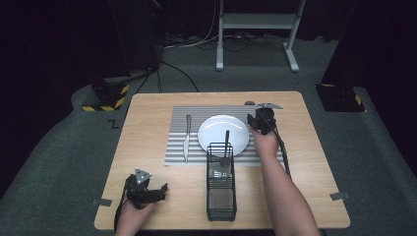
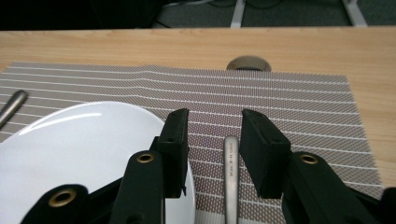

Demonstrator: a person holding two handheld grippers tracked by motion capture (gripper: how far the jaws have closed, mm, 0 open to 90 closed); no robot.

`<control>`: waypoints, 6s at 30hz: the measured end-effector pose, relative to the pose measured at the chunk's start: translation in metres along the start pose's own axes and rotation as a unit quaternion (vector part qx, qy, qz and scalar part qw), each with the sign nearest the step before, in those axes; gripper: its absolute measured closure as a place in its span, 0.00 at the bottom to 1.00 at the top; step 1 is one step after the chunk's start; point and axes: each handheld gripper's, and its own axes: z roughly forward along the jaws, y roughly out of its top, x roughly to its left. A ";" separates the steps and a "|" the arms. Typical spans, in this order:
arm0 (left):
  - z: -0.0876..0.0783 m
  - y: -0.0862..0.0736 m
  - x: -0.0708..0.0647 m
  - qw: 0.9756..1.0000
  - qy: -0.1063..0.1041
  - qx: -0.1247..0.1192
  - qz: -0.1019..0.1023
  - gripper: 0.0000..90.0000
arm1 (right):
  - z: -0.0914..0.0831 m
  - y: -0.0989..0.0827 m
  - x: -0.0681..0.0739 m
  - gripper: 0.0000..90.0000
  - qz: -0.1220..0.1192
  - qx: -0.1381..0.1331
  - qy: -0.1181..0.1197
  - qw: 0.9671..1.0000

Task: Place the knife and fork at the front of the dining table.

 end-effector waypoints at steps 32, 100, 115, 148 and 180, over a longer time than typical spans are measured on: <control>0.000 0.000 0.000 1.000 0.000 0.000 0.000 0.04 | -0.083 -0.105 -0.029 0.77 -0.072 0.018 -0.036 0.997; 0.000 0.000 0.000 1.000 -0.001 -0.001 -0.001 0.05 | -0.151 -0.048 0.115 0.90 -0.090 -0.179 0.128 0.971; -0.001 -0.001 0.000 1.000 0.000 -0.001 -0.001 0.05 | -0.162 -0.046 0.120 0.93 -0.091 -0.196 0.147 0.965; -0.001 -0.001 0.000 1.000 0.000 -0.001 -0.001 0.05 | -0.226 -0.013 0.111 0.98 -0.090 -0.290 0.151 0.941; 0.000 -0.001 0.000 1.000 0.001 -0.003 -0.004 0.05 | -0.204 -0.032 0.016 0.98 -0.072 -0.250 0.019 0.965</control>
